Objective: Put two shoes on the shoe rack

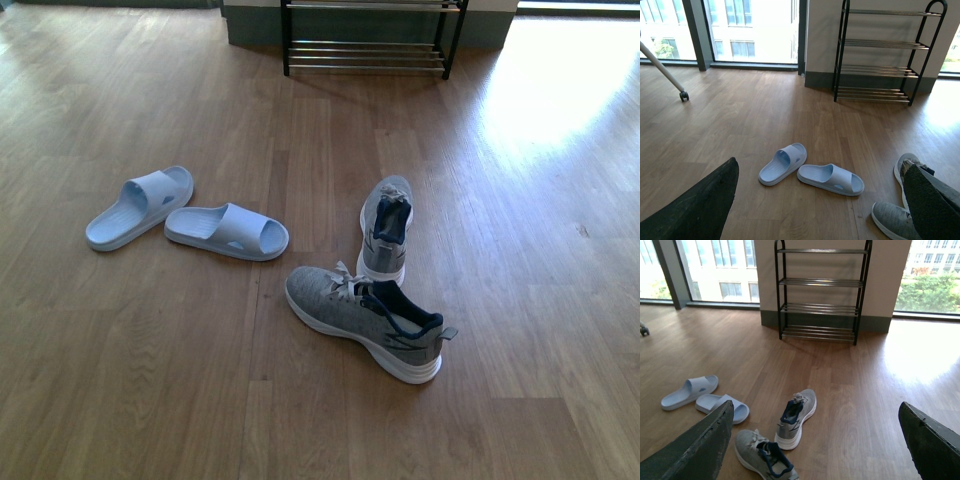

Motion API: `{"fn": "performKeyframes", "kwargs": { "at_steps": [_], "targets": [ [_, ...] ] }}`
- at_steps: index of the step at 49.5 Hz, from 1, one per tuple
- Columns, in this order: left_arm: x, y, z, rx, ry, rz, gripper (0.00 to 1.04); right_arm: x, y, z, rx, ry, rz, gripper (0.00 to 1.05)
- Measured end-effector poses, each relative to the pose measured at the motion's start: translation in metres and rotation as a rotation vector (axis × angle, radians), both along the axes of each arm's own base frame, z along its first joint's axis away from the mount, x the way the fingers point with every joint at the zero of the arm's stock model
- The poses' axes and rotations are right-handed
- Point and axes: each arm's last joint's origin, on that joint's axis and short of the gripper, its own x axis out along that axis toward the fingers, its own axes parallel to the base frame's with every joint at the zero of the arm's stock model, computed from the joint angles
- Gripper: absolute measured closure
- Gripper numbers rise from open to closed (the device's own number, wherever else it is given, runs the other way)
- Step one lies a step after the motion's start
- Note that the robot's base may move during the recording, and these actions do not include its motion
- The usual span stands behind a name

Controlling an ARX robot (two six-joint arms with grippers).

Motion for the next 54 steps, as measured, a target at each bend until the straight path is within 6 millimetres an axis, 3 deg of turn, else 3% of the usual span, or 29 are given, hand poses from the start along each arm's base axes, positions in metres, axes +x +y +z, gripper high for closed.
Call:
{"fn": "performKeyframes", "kwargs": {
  "at_steps": [54],
  "targets": [
    [0.0000,0.0001,0.0000,0.000,0.000,0.003,0.09,0.0001,0.0001,-0.0002,0.000,0.001,0.003,0.09]
  ]
}}
